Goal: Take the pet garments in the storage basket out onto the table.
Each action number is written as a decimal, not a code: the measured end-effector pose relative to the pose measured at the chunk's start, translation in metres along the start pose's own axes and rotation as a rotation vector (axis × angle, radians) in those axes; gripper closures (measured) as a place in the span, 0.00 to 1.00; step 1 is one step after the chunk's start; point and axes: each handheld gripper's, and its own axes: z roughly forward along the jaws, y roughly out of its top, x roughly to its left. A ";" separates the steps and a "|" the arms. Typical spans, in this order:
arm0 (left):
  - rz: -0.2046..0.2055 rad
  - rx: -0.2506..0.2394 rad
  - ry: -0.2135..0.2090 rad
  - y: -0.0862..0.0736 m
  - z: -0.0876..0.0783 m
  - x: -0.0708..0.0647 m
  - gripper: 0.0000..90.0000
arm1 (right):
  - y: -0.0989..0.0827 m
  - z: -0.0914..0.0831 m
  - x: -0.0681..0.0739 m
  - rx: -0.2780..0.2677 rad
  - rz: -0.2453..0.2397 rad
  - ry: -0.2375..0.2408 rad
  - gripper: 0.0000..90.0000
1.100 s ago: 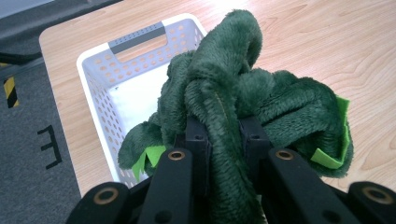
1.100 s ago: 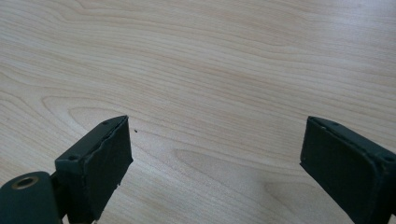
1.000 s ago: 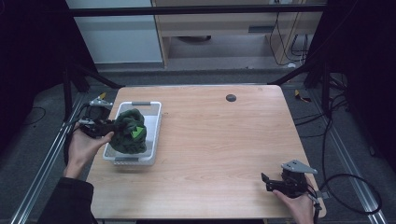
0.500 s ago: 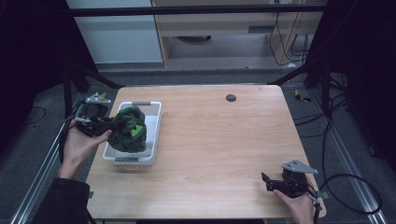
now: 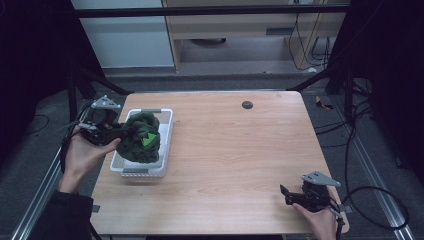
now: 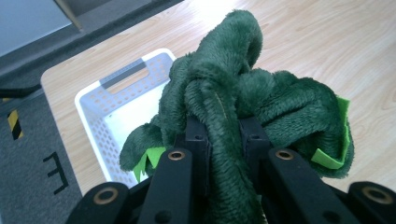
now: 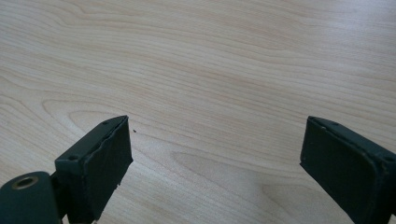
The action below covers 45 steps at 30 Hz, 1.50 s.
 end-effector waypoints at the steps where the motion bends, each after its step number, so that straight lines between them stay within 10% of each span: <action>1: 0.007 0.002 -0.002 0.001 0.000 -0.002 0.86 | 0.000 0.000 0.000 -0.001 0.000 0.000 0.10; 45: 0.177 -0.010 -0.183 0.038 0.042 -0.089 0.86 | 0.000 -0.001 0.000 0.003 0.006 0.003 0.10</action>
